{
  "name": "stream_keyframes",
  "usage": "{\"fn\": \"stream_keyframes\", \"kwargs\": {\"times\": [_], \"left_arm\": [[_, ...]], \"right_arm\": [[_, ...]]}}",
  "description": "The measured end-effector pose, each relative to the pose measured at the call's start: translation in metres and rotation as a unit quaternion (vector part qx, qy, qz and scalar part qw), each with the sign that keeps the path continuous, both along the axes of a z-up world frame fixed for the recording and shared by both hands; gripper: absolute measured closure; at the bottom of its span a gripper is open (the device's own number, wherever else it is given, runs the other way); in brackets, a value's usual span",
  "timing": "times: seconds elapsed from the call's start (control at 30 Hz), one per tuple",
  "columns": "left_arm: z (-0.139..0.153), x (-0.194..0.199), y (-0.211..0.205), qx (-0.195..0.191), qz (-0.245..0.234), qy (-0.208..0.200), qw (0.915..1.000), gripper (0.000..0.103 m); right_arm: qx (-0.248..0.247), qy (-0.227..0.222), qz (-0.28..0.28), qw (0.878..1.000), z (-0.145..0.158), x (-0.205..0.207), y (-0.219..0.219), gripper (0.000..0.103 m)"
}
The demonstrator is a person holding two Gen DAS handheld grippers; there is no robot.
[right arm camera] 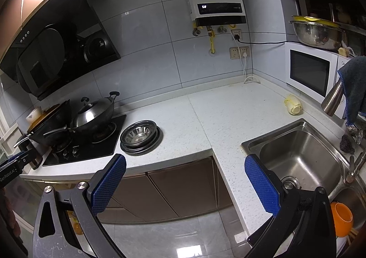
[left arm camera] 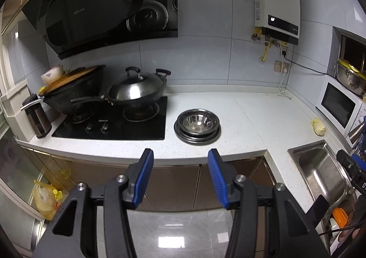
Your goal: Organize plates and bowls
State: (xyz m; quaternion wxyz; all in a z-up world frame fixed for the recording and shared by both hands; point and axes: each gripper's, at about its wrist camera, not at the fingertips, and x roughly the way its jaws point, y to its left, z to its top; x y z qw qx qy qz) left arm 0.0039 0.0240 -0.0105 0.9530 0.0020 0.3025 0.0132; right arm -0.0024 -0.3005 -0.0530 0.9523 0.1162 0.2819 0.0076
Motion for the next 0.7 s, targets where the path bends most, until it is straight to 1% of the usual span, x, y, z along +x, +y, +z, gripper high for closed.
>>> {"fn": "stream_keyframes", "kwargs": {"times": [0.2,0.37,0.5,0.7], "left_arm": [[-0.008,0.0062,0.0009,-0.002,0.001,0.018,0.9998,0.055],[-0.0102,0.0074,-0.0048,-0.004,-0.022,0.024,0.9994,0.055],[-0.0107,0.0077,-0.0075,0.006,-0.009,0.019,0.9998,0.055],[-0.0074,0.0107,-0.0063,0.001,-0.002,0.017,0.9999,0.055]], "right_arm": [[0.003,0.004,-0.004,1.0,-0.0016,0.0013,-0.0035,0.001],[0.002,0.003,-0.004,1.0,-0.0006,0.0015,-0.0036,0.001],[0.001,0.002,-0.005,1.0,-0.0001,0.0025,-0.0033,0.001],[0.003,0.004,-0.009,1.0,-0.0005,0.0055,-0.0045,0.001]]}}
